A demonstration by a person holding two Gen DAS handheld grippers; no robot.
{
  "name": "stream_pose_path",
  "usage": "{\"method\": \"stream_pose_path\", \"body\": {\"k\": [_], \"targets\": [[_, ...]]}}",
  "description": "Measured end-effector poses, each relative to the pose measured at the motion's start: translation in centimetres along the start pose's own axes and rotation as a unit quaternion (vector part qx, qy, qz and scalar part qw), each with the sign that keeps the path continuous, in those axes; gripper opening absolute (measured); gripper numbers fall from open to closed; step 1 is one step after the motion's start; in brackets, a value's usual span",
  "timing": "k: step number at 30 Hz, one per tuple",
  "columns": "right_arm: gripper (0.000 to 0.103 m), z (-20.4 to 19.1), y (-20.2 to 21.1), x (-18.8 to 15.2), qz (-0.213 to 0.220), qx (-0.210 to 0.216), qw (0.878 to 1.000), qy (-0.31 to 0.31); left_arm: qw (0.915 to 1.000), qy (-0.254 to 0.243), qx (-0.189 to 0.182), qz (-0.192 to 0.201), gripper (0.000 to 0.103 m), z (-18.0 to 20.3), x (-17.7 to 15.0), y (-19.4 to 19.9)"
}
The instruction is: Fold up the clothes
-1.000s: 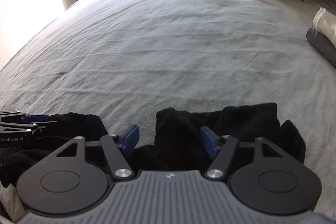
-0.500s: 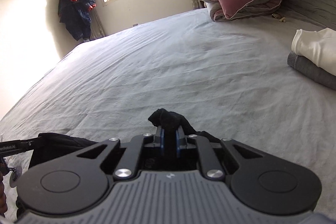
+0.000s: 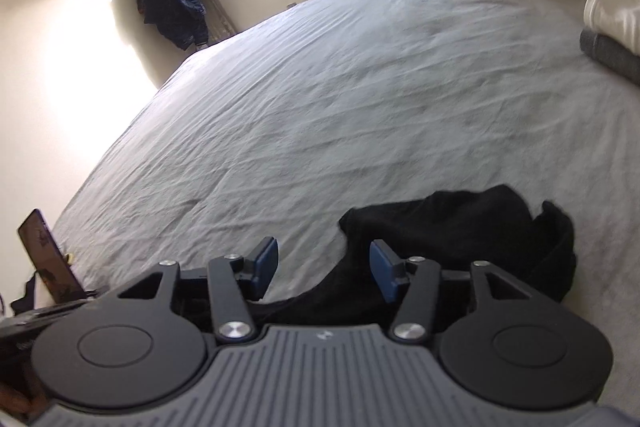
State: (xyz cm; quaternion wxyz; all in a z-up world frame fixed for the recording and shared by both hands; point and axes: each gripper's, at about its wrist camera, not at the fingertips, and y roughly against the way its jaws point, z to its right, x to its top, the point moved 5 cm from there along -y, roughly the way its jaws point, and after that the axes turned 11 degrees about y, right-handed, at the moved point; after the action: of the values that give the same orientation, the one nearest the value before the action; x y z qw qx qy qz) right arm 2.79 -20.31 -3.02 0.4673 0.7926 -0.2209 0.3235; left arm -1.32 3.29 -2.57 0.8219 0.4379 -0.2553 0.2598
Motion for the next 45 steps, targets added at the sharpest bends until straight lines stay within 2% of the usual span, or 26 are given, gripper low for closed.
{"method": "stream_pose_path", "body": {"k": [2, 5, 8, 9, 10, 11, 14, 16, 18, 20, 22, 28, 32, 35, 42, 45], "targets": [[0.056, -1.2, -0.2, -0.9, -0.026, 0.059, 0.997, -0.035, 0.9999, -0.009, -0.007, -0.005, 0.003, 0.8, -0.8, 0.0], [0.055, -3.0, -0.9, -2.1, -0.067, 0.157, 0.98, -0.106, 0.9994, -0.017, -0.027, -0.015, 0.003, 2.1, -1.9, 0.2], [0.055, -4.0, -1.3, -2.8, -0.084, 0.201, 0.964, -0.151, 0.9981, -0.02, -0.052, -0.027, 0.003, 3.4, -2.9, 0.5], [0.054, -4.1, -1.4, -3.1, -0.088, 0.204, 0.962, -0.159, 0.9974, -0.019, -0.061, -0.032, 0.003, 3.8, -3.2, 0.7], [0.042, -4.2, -1.5, -3.3, -0.092, 0.204, 0.961, -0.162, 0.9967, -0.023, -0.069, -0.037, 0.003, 4.2, -3.5, 0.8], [0.019, -4.2, -1.5, -3.6, -0.096, 0.203, 0.96, -0.164, 0.9958, -0.028, -0.075, -0.043, 0.003, 4.6, -3.8, 0.9], [0.009, -3.8, -0.9, -4.1, -0.096, 0.193, 0.963, -0.161, 0.9937, -0.057, -0.083, -0.05, 0.004, 5.2, -4.5, 1.2], [0.008, -3.5, -0.1, -4.2, -0.088, 0.174, 0.97, -0.142, 0.992, -0.066, -0.094, -0.053, 0.005, 5.3, -4.7, 1.7], [0.008, -2.6, 0.9, -4.6, -0.084, 0.153, 0.976, -0.128, 0.9909, -0.07, -0.101, -0.055, 0.011, 5.3, -4.5, 2.1], [0.008, -1.5, 2.0, -5.2, -0.08, 0.135, 0.98, -0.121, 0.9906, -0.079, -0.096, -0.056, 0.031, 5.3, -4.0, 2.3], [0.008, 0.0, 3.2, -5.8, -0.076, 0.115, 0.983, -0.119, 0.9918, -0.089, -0.081, -0.043, 0.04, 5.3, -3.0, 2.4], [0.008, 5.0, 7.0, -7.0, -0.047, 0.049, 0.991, -0.118, 0.9941, -0.07, -0.043, -0.071, 0.045, 6.1, 0.1, -1.0], [0.008, 8.2, 9.4, -7.3, -0.02, 0.008, 0.993, -0.118, 0.9929, -0.071, -0.016, -0.094, 0.049, 7.8, 1.5, -5.4], [0.008, 10.0, 10.8, -7.4, -0.004, -0.015, 0.993, -0.118, 0.9935, -0.04, 0.002, -0.107, 0.056, 8.3, 2.5, -9.3], [0.008, 12.3, 11.2, -7.8, -0.003, -0.037, 0.992, -0.124, 0.9861, 0.033, 0.062, -0.15, 0.056, 7.8, 3.1, -17.2], [0.008, 12.9, 11.0, -7.9, -0.011, -0.04, 0.991, -0.125, 0.9825, 0.065, 0.053, -0.166, 0.051, 7.6, 2.7, -18.4]]}}
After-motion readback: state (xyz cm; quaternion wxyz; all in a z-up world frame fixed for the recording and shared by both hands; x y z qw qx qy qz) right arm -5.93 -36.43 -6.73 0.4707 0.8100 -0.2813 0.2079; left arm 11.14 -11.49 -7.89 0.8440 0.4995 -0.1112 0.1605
